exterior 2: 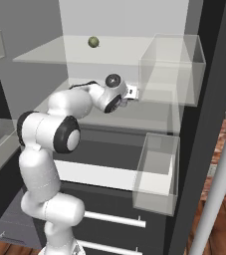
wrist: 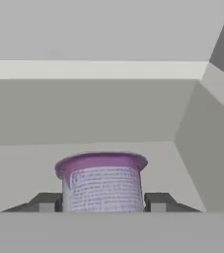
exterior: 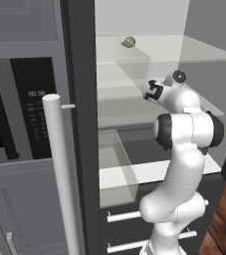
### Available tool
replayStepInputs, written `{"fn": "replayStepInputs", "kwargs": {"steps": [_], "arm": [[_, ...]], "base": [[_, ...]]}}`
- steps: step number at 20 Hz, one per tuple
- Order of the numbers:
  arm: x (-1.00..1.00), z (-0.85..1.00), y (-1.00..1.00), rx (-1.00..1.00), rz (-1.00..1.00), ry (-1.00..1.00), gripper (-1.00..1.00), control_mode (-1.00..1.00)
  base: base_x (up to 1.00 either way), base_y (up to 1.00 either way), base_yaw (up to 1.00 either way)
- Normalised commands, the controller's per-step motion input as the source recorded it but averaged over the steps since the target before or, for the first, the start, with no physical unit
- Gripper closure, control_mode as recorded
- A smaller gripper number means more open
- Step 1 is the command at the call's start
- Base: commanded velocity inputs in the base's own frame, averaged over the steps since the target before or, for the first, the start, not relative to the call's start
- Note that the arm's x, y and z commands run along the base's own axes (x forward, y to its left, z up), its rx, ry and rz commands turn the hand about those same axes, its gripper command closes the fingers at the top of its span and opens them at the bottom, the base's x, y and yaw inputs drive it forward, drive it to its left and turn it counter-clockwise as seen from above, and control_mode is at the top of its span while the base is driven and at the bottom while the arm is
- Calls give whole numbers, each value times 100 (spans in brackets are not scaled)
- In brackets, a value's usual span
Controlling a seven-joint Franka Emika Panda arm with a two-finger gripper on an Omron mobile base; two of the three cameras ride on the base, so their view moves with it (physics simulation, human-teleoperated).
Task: Move the yogurt and eggplant from the second highest shelf to the top shelf to make space. Then, place the pitcher from the counter on the cleared second highest shelf.
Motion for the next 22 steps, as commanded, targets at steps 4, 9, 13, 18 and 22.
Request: {"fn": "replayStepInputs", "kwargs": {"steps": [4,9,13,18,22], "arm": [[-100,0,3,0,11,-35,100,-100],[-100,20,12,0,11,-35,100,-100],[-100,61,6,0,10,-28,100,-100],[-98,88,0,0,8,-21,100,-100],[-81,99,2,0,3,-14,100,-100]], "base": [[0,0,0],[0,0,0],[0,0,0],[0,0,0],[0,0,0]]}}
